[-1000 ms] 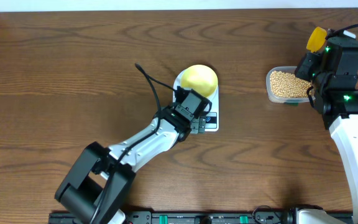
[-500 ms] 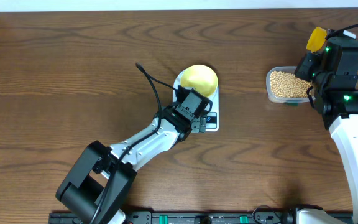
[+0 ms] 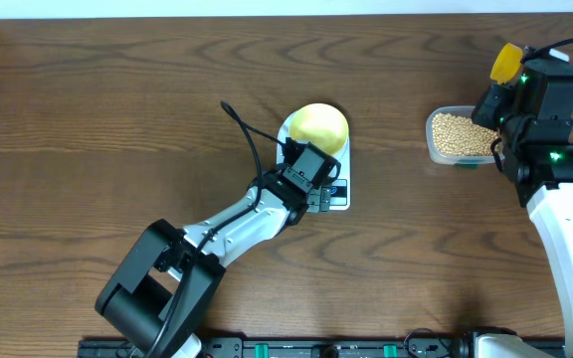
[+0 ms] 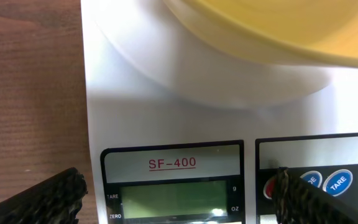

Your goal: Scoop item into bowl and weigh 50g on scale

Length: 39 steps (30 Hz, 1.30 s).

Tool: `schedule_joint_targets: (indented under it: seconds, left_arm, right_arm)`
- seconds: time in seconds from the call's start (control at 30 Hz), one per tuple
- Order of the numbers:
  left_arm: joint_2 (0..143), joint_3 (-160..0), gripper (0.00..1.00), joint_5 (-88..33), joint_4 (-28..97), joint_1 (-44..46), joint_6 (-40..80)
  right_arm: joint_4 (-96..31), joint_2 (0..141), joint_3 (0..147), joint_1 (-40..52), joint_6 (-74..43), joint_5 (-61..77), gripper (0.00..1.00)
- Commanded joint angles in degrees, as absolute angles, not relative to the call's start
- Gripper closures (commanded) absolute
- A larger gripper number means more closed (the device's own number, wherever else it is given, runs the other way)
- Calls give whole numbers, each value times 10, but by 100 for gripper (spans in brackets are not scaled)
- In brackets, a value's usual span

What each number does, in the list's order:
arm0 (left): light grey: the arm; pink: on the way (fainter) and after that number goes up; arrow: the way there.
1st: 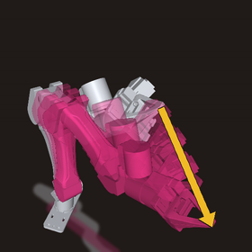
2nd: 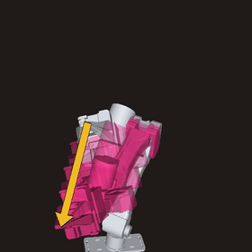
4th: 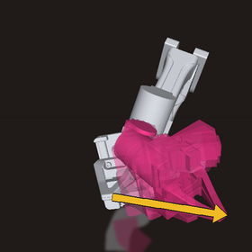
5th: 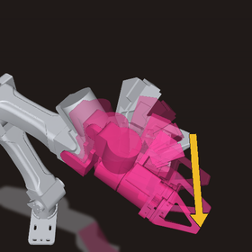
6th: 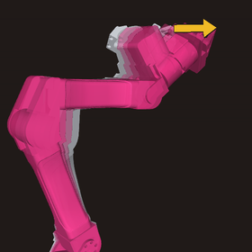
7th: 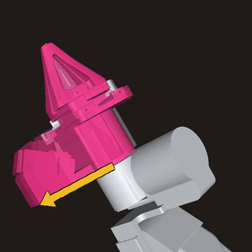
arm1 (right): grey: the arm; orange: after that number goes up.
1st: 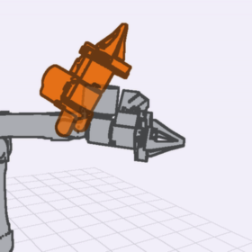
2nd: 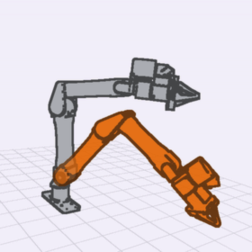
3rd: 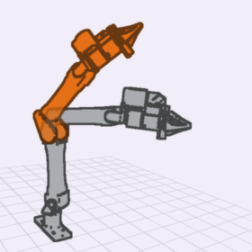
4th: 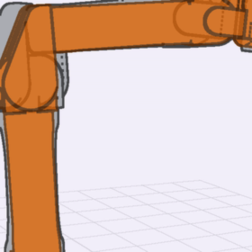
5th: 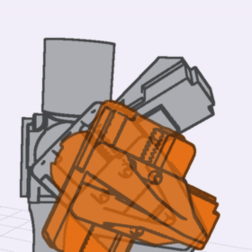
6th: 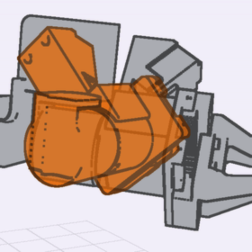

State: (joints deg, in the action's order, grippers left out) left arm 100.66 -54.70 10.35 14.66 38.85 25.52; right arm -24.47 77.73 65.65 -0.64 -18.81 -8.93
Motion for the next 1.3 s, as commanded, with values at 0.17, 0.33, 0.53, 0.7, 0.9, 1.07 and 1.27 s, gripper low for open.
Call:
schedule_joint_targets:
  seconds: [0.17,0.33,0.53,0.7,0.9,1.07,1.27]
  left_arm:
    - [1030,-554,2,101,151,390,260]
    - [1030,-554,2,102,164,390,260]
    - [1030,-554,2,126,170,390,260]
    - [1030,-554,2,127,170,390,260]
    - [1028,-554,2,106,167,390,260]
    - [998,-554,2,62,151,390,260]
    - [915,-554,2,62,155,390,260]
  right_arm:
    - [-247,780,666,-8,-183,-91,99]
    - [-252,780,666,-8,-183,-91,99]
    - [-253,780,666,-8,-183,-91,99]
    - [-253,780,666,-8,-183,-91,99]
    - [-253,780,666,-8,-184,-91,99]
    - [-253,780,666,-8,-184,-91,99]
    - [-254,780,666,-8,-184,-91,99]
